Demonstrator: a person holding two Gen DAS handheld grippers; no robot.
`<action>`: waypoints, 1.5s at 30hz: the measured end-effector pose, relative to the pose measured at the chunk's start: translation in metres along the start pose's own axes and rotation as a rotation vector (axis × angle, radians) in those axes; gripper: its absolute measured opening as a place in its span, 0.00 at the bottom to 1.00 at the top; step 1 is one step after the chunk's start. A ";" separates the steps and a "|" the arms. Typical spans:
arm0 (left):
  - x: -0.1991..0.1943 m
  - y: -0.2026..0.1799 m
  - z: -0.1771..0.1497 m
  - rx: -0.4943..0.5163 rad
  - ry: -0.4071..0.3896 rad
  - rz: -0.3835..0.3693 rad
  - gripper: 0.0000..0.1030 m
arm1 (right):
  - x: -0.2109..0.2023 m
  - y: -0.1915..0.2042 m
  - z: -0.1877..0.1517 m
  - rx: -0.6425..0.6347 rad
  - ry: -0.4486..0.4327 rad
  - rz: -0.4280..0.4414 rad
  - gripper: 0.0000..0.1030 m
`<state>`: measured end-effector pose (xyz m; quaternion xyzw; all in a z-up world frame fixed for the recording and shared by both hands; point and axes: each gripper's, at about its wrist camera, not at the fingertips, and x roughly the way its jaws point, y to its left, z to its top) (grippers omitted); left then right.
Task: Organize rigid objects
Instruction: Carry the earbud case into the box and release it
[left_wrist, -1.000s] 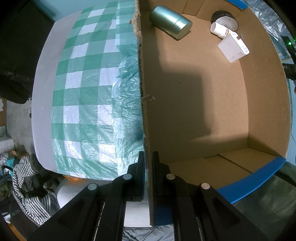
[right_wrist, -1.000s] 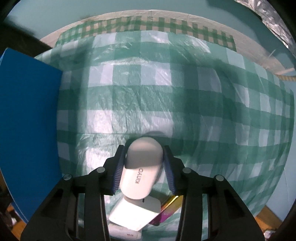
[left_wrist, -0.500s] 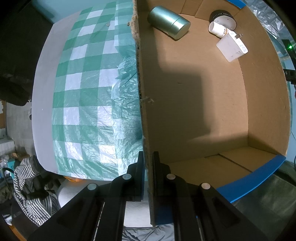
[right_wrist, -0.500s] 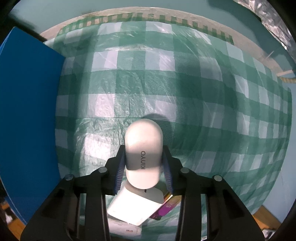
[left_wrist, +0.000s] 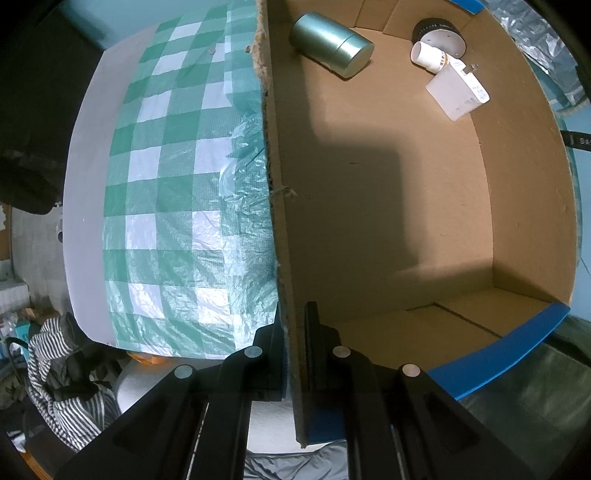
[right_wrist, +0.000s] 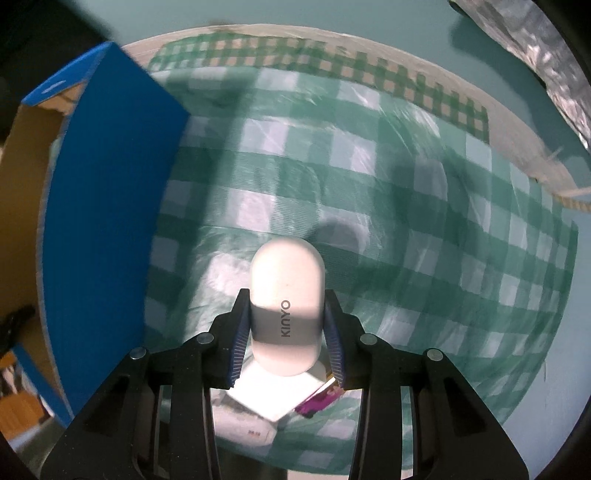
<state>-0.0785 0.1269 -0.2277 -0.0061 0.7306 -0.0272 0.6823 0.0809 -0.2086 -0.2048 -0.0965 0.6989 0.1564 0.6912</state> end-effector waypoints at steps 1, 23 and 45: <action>0.000 0.000 0.000 0.001 -0.001 0.000 0.08 | -0.004 0.003 0.000 -0.011 -0.004 0.002 0.36; -0.001 -0.009 0.001 0.002 -0.008 0.009 0.08 | -0.089 0.090 0.047 -0.286 -0.114 0.072 0.36; -0.002 -0.010 0.003 0.004 -0.009 0.013 0.08 | -0.044 0.159 0.086 -0.474 -0.042 -0.002 0.36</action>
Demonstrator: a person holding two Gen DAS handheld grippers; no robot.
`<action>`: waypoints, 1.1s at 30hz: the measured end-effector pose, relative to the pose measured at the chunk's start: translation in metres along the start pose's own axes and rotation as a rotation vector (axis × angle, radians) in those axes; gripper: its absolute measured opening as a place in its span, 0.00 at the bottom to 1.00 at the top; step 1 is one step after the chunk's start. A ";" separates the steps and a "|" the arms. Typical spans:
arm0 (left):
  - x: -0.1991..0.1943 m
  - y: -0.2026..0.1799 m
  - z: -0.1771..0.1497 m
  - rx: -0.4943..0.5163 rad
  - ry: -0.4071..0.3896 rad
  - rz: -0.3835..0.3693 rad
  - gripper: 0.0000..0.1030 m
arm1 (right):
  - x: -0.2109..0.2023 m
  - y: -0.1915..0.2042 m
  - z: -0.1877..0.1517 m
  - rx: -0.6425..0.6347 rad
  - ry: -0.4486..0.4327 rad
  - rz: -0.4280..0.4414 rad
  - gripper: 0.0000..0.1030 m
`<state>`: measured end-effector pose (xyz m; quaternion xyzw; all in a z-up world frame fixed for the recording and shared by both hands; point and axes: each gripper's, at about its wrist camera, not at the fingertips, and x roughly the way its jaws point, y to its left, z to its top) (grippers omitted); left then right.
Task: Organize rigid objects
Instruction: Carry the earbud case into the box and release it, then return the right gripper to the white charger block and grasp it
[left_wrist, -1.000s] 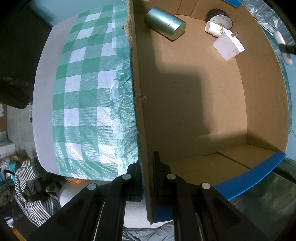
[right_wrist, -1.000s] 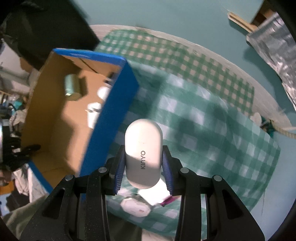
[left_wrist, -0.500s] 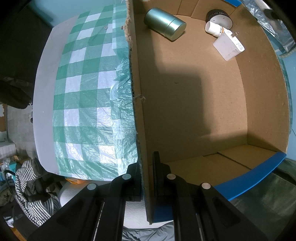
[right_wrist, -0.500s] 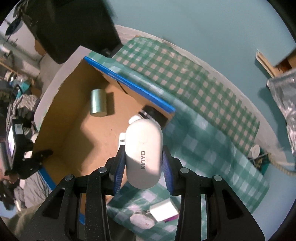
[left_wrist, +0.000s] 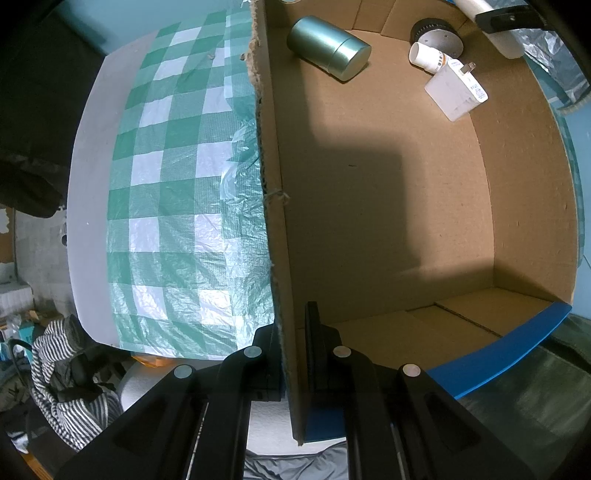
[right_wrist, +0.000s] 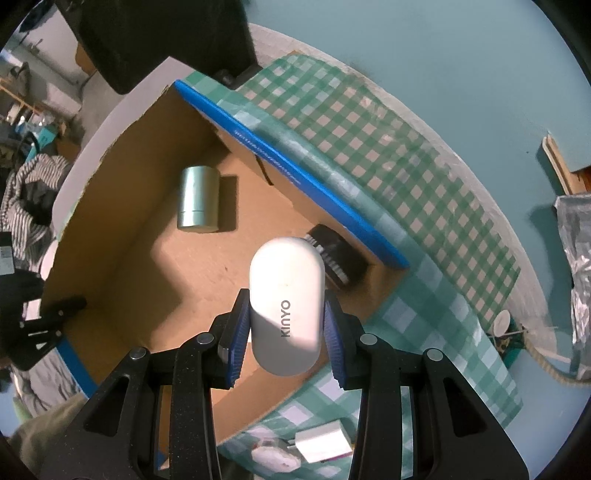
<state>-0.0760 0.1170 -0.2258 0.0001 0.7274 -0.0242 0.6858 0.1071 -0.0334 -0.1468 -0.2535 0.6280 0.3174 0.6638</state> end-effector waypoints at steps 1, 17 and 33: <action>0.000 0.000 0.000 -0.001 0.000 0.000 0.08 | 0.002 0.001 0.001 -0.005 0.002 0.001 0.36; -0.001 0.001 -0.001 -0.002 0.000 -0.002 0.08 | 0.009 0.010 0.009 -0.050 0.006 -0.027 0.36; -0.003 0.000 0.001 0.003 0.002 0.008 0.08 | -0.028 0.012 -0.003 -0.059 -0.053 -0.027 0.51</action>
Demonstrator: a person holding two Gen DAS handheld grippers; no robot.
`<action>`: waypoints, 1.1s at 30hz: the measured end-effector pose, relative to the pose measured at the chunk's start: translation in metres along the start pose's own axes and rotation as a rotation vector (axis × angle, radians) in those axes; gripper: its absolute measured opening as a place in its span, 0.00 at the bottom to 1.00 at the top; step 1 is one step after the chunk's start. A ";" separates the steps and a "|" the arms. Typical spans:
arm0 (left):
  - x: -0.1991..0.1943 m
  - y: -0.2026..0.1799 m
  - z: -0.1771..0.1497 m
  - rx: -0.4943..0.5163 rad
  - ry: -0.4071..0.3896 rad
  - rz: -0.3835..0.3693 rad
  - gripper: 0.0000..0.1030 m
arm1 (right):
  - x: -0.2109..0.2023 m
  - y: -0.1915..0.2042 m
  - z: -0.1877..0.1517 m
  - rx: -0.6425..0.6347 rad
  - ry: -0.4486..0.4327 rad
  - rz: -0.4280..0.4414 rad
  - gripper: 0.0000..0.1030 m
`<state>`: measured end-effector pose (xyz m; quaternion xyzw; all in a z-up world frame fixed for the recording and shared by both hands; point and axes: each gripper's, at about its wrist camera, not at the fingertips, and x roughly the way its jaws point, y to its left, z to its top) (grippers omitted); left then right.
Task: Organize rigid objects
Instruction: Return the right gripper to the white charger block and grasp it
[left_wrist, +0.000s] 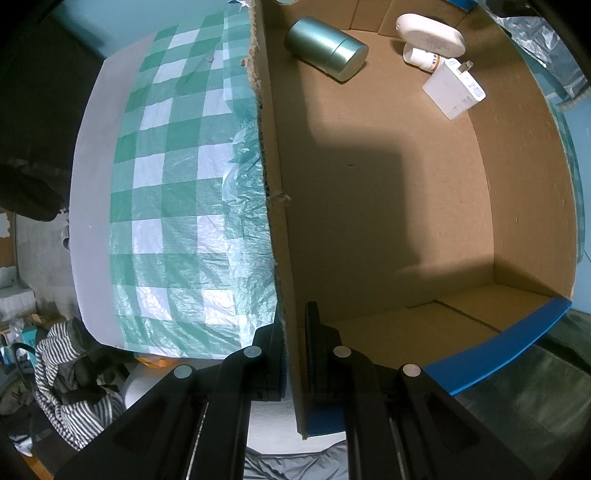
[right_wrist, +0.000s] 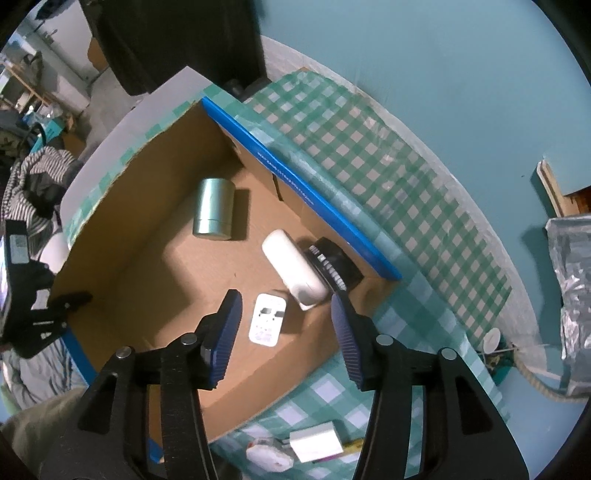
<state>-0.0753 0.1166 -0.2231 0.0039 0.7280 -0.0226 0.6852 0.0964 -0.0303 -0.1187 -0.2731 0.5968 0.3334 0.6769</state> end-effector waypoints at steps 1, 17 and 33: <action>0.000 0.000 0.000 -0.001 0.000 0.001 0.08 | -0.003 0.000 -0.002 -0.005 -0.004 -0.005 0.52; -0.002 -0.003 0.000 0.007 0.002 0.005 0.08 | -0.028 -0.018 -0.037 0.018 -0.017 -0.012 0.55; -0.001 0.005 -0.001 -0.012 0.000 -0.007 0.09 | 0.020 -0.051 -0.124 0.094 0.139 0.014 0.71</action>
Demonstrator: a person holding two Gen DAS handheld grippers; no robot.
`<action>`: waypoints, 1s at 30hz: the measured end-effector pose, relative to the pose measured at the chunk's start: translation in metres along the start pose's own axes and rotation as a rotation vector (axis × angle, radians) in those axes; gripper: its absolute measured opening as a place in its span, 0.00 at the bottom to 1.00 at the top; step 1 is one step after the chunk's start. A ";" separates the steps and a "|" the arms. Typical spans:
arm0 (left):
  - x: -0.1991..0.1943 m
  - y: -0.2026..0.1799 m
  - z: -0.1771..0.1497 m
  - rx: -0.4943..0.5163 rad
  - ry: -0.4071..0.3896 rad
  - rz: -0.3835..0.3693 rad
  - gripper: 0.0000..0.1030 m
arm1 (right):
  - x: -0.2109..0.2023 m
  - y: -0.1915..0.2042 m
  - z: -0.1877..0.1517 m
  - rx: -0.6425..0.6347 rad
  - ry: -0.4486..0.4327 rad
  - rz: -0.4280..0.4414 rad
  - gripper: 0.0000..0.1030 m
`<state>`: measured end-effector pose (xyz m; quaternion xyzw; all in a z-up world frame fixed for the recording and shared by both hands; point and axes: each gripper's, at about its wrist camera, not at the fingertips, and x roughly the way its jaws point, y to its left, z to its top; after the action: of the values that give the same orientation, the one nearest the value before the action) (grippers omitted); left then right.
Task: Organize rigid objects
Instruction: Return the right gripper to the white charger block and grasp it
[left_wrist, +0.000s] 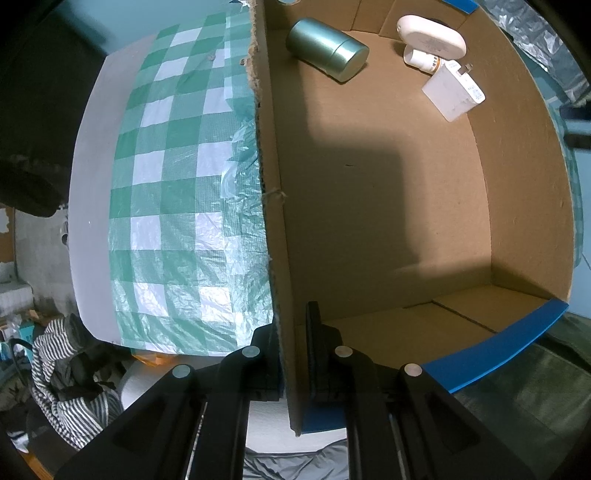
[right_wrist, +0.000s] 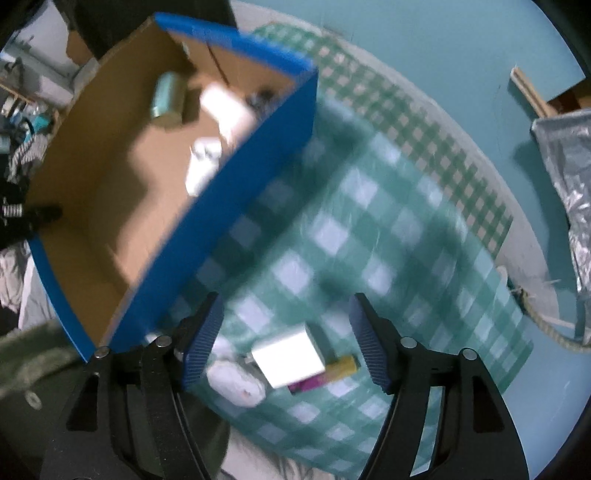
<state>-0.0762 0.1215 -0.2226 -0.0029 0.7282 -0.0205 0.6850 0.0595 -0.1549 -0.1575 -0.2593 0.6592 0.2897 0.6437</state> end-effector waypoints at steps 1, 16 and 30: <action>0.000 0.001 -0.001 0.001 -0.001 0.000 0.10 | 0.005 0.000 -0.006 -0.003 0.009 -0.002 0.71; 0.000 -0.005 -0.001 -0.002 0.000 0.004 0.11 | 0.057 0.004 -0.059 -0.136 0.119 -0.022 0.71; -0.002 -0.006 -0.003 -0.003 0.000 0.003 0.11 | 0.095 0.021 -0.068 -0.209 0.196 -0.071 0.71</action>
<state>-0.0788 0.1154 -0.2206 -0.0027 0.7282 -0.0183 0.6851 -0.0060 -0.1862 -0.2508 -0.3750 0.6755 0.3073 0.5555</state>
